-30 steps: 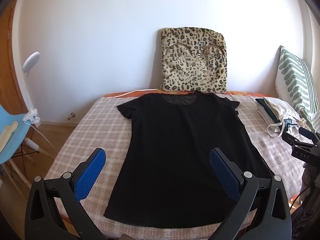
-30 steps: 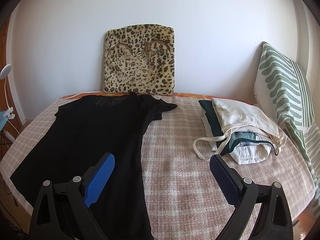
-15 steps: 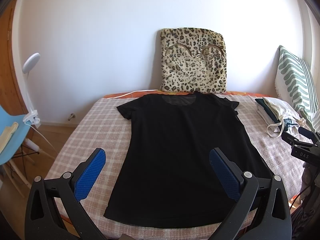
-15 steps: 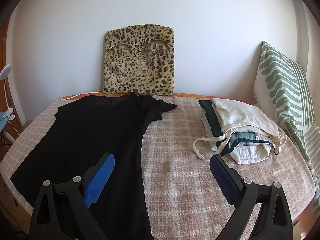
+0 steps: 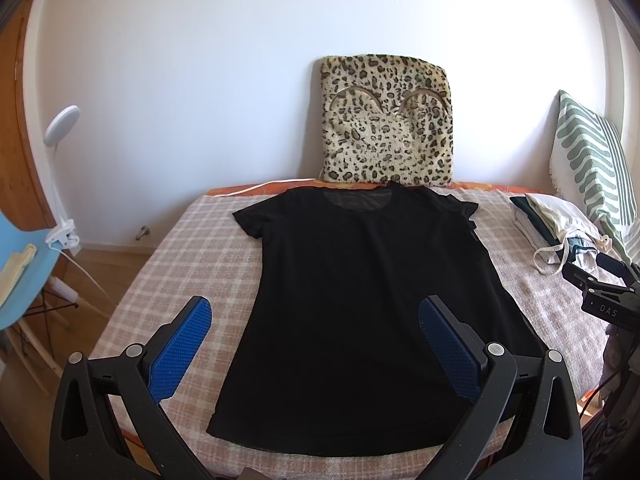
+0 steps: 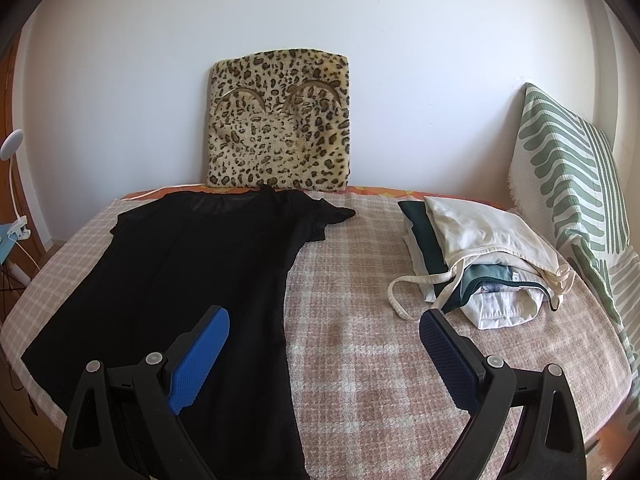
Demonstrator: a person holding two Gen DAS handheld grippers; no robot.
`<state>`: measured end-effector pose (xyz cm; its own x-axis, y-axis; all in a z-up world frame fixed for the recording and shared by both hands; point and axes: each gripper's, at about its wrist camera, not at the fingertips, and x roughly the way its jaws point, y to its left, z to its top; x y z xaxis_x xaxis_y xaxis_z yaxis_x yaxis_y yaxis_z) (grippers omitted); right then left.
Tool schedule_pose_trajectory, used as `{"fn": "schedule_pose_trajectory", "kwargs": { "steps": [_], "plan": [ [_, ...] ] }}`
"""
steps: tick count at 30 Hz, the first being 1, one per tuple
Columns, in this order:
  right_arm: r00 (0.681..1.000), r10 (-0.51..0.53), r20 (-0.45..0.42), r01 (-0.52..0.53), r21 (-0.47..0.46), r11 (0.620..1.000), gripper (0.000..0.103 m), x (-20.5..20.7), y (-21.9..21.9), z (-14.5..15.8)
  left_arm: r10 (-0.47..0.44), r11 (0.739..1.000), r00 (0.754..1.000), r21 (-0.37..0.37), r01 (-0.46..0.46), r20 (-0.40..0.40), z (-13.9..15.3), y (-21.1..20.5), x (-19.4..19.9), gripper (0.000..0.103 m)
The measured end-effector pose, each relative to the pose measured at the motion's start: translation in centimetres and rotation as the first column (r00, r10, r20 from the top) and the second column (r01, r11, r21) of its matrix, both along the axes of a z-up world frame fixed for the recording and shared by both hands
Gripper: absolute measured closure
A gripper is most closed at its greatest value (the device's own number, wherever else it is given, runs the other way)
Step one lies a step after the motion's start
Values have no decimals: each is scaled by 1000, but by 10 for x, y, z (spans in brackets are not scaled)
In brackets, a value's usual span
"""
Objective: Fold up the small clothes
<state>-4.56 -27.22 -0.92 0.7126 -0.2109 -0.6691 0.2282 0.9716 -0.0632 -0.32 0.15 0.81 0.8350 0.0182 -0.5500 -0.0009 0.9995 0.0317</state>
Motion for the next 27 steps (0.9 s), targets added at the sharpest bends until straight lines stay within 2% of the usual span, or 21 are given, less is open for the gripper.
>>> {"fn": "schedule_pose_trajectory", "kwargs": {
  "steps": [18, 27],
  "plan": [
    [1000, 1, 2, -1, 3, 1000, 5, -3, -2, -1, 2, 1000, 1000, 3, -2, -6, -1, 2, -1, 0],
    [1000, 18, 8, -18, 11, 1000, 5, 10, 16, 2, -10, 1000, 1000, -19, 9, -27, -6, 11, 0, 0]
  ]
}}
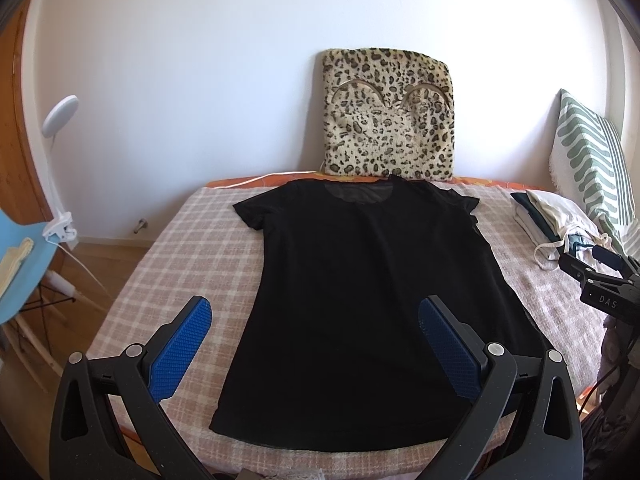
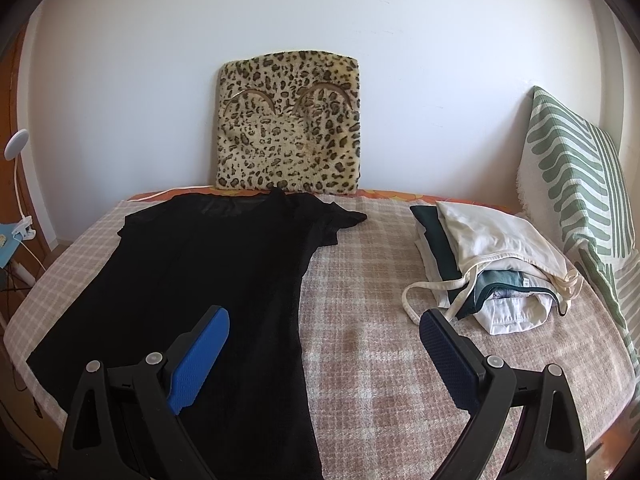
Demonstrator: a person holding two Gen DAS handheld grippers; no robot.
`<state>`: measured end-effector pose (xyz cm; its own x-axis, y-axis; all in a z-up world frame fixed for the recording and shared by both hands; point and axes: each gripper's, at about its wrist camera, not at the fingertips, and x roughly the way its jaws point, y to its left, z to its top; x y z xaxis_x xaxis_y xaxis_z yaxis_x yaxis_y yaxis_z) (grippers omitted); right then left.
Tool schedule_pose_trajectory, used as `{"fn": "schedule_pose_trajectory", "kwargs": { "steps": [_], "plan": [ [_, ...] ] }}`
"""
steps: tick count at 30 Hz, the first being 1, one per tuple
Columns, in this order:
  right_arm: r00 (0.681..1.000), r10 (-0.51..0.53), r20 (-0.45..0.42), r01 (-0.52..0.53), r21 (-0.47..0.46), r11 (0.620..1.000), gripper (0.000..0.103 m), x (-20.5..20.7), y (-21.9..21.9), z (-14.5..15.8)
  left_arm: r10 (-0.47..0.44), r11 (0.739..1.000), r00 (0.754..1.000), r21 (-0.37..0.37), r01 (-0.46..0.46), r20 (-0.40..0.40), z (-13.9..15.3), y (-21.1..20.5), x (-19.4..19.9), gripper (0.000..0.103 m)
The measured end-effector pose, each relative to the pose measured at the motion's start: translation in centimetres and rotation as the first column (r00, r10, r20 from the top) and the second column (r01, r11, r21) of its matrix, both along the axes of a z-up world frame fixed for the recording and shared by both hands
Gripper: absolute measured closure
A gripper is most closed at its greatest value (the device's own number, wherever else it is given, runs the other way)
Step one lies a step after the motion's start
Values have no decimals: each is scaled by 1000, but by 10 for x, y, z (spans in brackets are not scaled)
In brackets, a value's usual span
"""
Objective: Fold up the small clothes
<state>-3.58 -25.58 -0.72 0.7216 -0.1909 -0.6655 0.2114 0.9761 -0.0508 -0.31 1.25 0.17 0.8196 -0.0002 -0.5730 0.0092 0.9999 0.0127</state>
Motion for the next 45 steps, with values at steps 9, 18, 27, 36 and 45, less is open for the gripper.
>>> {"fn": "schedule_pose_trajectory", "kwargs": {
  "steps": [9, 18, 27, 36, 45],
  "plan": [
    [1000, 24, 6, -24, 16, 1000, 5, 9, 6, 1, 3, 1000, 999, -23, -4, -42, -7, 15, 6, 0],
    [996, 90, 2, -90, 62, 994, 13, 31, 21, 2, -45, 998, 991, -42, 40, -126, -30, 43, 17, 12],
    [987, 154, -43, -148, 130, 981, 14, 72, 36, 1, -27, 987, 967, -163, -15, -252, -69, 91, 31, 43],
    [940, 337, -53, -325, 157, 932, 15, 140, 89, 13, -61, 960, 935, -278, -42, -350, -98, 107, 34, 58],
    [857, 504, -106, -478, 203, 855, 17, 224, 163, 12, -66, 957, 926, -285, -46, -373, -109, 117, 30, 58]
  ]
}}
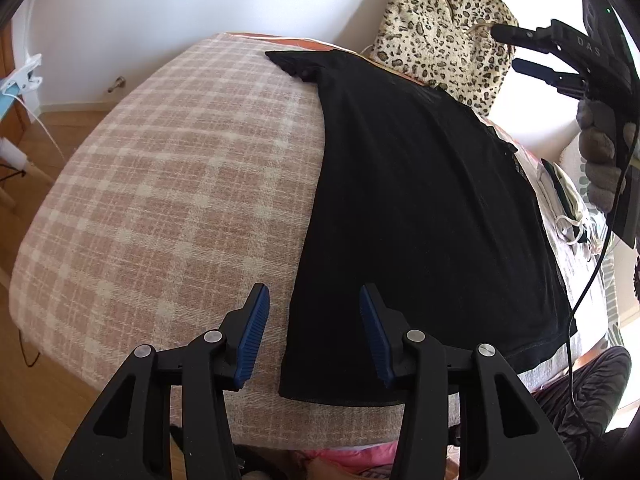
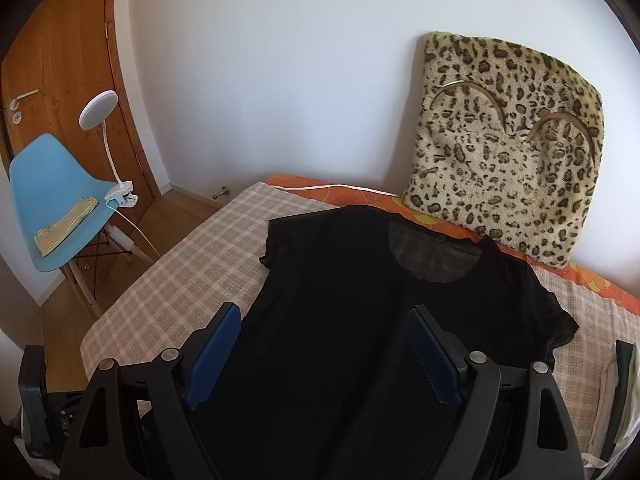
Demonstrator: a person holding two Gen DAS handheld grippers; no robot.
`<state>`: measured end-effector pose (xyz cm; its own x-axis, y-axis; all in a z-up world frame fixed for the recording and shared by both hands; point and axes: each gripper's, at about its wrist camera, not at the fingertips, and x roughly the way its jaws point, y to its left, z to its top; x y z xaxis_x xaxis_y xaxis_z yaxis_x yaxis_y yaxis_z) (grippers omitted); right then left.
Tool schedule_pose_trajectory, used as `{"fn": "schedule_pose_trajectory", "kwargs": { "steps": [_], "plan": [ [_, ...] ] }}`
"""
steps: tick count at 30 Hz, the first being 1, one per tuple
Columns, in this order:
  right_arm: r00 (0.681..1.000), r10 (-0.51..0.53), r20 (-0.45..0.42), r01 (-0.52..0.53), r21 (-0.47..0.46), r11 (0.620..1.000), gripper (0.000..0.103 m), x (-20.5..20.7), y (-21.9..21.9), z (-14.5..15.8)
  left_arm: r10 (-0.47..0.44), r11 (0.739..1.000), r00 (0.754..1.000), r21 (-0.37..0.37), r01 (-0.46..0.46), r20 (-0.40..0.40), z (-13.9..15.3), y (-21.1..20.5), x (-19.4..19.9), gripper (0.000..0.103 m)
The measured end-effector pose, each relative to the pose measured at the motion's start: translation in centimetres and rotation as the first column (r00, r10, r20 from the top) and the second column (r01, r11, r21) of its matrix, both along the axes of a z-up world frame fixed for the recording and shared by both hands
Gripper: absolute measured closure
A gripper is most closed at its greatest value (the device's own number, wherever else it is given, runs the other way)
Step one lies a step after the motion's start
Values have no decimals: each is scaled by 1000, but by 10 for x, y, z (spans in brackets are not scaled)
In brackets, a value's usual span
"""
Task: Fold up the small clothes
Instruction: 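Move the left tool to the shirt hem while the right tool reaches the shoulder, then close the left tool on the hem while the right tool closes on the shoulder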
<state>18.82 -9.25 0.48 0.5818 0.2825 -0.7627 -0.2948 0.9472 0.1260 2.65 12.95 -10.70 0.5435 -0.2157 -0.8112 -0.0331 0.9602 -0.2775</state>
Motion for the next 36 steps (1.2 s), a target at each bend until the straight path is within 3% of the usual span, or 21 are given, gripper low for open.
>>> {"fn": "schedule_pose_trajectory", "kwargs": {
  "steps": [4, 12, 20, 25, 27, 36],
  "plan": [
    [998, 48, -30, -48, 5, 999, 18, 35, 32, -9, -2, 1000, 1000, 1, 2, -20, -6, 2, 0, 60],
    [991, 69, -117, -72, -16, 997, 22, 101, 80, -46, -2, 1000, 999, -9, 1, -36, -11, 3, 6, 75],
    [978, 69, -195, -79, -44, 996, 23, 162, 121, -88, -25, 999, 999, -31, 24, -26, -11, -1, 8, 79],
    [970, 78, -230, -97, -71, 993, 25, 190, 148, -118, -64, 998, 998, -13, 63, -23, -11, -12, 12, 85],
    [967, 67, -246, -89, -76, 993, 25, 199, 154, -129, -68, 998, 997, -14, 68, -22, -12, -13, 13, 93],
    [959, 45, -280, -92, -160, 983, 28, 221, 175, -170, -67, 998, 998, -18, 67, -13, -13, -13, 16, 99]
  ]
}}
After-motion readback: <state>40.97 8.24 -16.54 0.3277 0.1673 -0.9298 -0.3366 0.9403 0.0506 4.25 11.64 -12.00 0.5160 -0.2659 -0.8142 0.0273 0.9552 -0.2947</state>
